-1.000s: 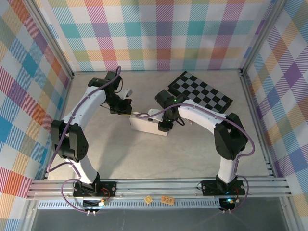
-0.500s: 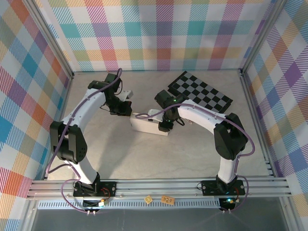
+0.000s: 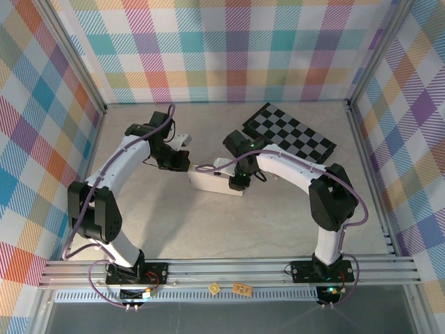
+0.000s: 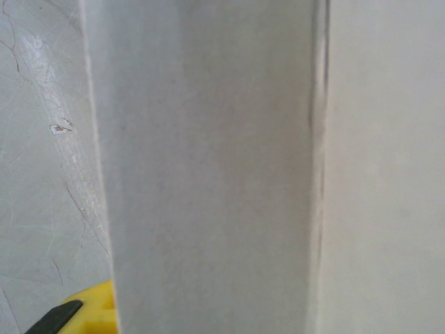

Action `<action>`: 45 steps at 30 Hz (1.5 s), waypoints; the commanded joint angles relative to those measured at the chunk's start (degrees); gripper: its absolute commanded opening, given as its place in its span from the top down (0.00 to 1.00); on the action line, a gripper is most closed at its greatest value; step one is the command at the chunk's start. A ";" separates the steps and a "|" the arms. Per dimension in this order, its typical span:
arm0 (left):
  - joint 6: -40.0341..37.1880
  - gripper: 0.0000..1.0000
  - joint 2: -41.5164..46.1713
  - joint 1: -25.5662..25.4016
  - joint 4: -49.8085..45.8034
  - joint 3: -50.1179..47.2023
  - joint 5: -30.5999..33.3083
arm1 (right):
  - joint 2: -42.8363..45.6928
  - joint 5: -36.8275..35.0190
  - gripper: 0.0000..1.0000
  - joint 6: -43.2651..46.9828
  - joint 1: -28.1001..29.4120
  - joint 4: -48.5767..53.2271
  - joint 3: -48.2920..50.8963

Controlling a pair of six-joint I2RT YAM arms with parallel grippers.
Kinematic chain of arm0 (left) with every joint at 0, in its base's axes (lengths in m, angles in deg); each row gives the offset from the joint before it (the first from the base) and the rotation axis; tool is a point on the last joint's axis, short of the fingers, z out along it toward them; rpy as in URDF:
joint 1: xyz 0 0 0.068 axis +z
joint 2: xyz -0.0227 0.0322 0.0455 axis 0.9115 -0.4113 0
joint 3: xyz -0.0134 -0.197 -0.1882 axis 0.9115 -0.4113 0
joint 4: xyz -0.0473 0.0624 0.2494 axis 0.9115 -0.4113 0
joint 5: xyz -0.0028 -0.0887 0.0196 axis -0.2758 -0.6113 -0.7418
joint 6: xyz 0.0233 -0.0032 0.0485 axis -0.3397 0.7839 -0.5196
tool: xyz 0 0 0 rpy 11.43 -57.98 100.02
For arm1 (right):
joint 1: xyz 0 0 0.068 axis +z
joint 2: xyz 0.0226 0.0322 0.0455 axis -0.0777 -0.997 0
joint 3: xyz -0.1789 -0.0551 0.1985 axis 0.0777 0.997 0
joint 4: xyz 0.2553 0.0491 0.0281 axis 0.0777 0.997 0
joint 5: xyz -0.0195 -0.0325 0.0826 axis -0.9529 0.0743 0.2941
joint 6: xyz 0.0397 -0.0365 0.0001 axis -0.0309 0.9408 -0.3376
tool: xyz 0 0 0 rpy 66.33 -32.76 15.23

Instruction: Fold the paper box

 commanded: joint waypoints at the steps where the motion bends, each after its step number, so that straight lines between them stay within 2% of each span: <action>1: -0.86 1.00 0.63 -0.25 -3.63 -2.76 0.29 | -2.02 -1.97 0.70 -2.90 -0.44 -1.36 -0.88; 7: 0.31 1.00 0.61 -0.34 -2.97 -3.56 1.54 | -1.34 -1.47 0.63 -4.08 -0.47 -1.91 -1.06; 15: 3.62 1.00 -0.13 -0.69 -1.87 -3.15 1.40 | 3.48 2.60 0.38 -9.80 -1.13 -4.06 0.98; 23: 5.29 1.00 -1.65 -1.39 -1.63 -1.91 1.88 | 11.57 6.94 0.28 -16.74 -1.90 -6.09 6.23; 26: 5.48 1.00 -1.87 -1.65 -1.52 -1.85 2.16 | 13.66 8.00 0.28 -18.74 -2.51 -5.30 6.82; 31: 5.87 1.00 -2.58 -1.96 -1.55 -1.01 2.09 | 19.29 12.82 0.26 -29.28 -5.87 -8.75 7.27; 34: 6.09 1.00 -3.04 -2.23 -1.58 -0.52 2.21 | 21.84 13.06 0.28 -41.72 -7.77 -10.29 5.94; 37: 6.16 1.00 -3.26 -2.36 -1.67 -0.17 2.44 | 22.71 5.42 0.30 -62.51 -8.92 -6.83 3.42; 38: 6.20 1.00 -3.31 -2.39 -1.65 -0.18 2.44 | 22.62 6.20 0.27 -71.57 -10.14 -3.69 2.40; 40: 6.20 1.00 -3.45 -2.36 -1.81 -0.16 2.61 | 22.67 15.92 0.27 -86.37 -13.93 -3.11 4.45; 42: 6.20 1.00 -3.58 -2.45 -1.74 -0.12 2.77 | 23.48 25.74 0.26 -102.44 -16.75 -9.08 11.12; 45: 6.25 1.00 -3.75 -2.45 -1.83 0.09 2.77 | 25.55 32.10 0.23 -121.30 -17.35 -23.24 21.93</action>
